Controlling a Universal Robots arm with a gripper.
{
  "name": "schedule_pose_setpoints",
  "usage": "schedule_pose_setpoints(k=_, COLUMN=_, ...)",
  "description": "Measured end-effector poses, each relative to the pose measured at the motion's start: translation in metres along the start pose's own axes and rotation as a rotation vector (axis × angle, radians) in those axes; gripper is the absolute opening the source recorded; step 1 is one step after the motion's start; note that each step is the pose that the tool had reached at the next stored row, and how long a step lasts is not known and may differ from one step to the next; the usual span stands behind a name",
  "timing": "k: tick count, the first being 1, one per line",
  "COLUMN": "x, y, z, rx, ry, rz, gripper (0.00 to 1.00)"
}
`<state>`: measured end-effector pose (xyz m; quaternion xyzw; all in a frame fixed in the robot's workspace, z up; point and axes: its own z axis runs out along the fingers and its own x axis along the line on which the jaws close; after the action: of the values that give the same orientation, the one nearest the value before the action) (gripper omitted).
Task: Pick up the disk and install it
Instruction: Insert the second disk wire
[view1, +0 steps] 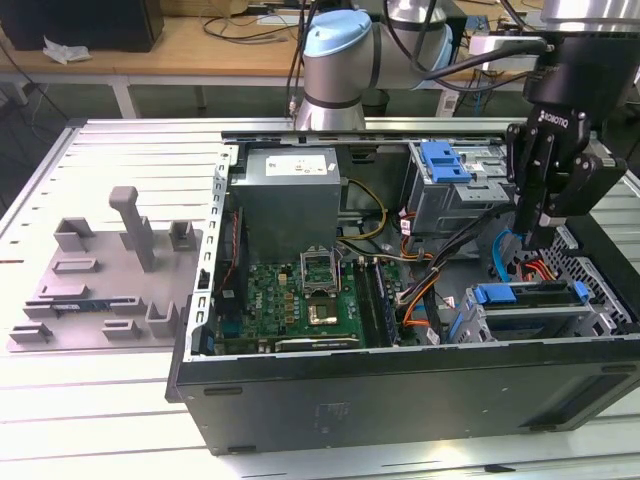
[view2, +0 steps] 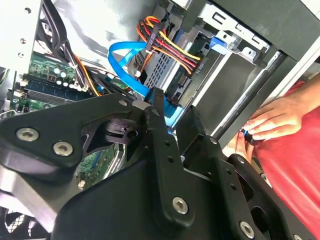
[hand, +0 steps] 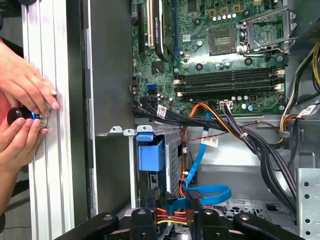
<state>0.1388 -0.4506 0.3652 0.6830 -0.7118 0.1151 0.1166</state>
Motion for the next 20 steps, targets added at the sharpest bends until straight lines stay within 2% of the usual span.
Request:
schedule_pose_setpoints(k=2, x=0.0003, y=0.0003, z=0.0005, rx=0.002, ry=-0.0001, rz=0.001, gripper=0.36)
schedule_pose_setpoints(k=4, x=0.0002, y=0.0005, z=0.0011, rx=0.003, ry=-0.0004, rz=0.002, gripper=0.23)
schedule_pose_setpoints(k=10, x=0.0004, y=0.0007, z=0.0018, rx=0.0033, ry=-0.0009, rz=0.002, gripper=0.23)
schedule_pose_setpoints(k=12, x=0.0005, y=0.0008, z=0.0018, rx=0.0031, ry=-0.0008, rz=0.003, gripper=0.16)
schedule_pose_setpoints(k=20, x=0.0005, y=0.0009, z=0.0018, rx=0.0029, ry=-0.0009, rz=0.004, gripper=0.16)
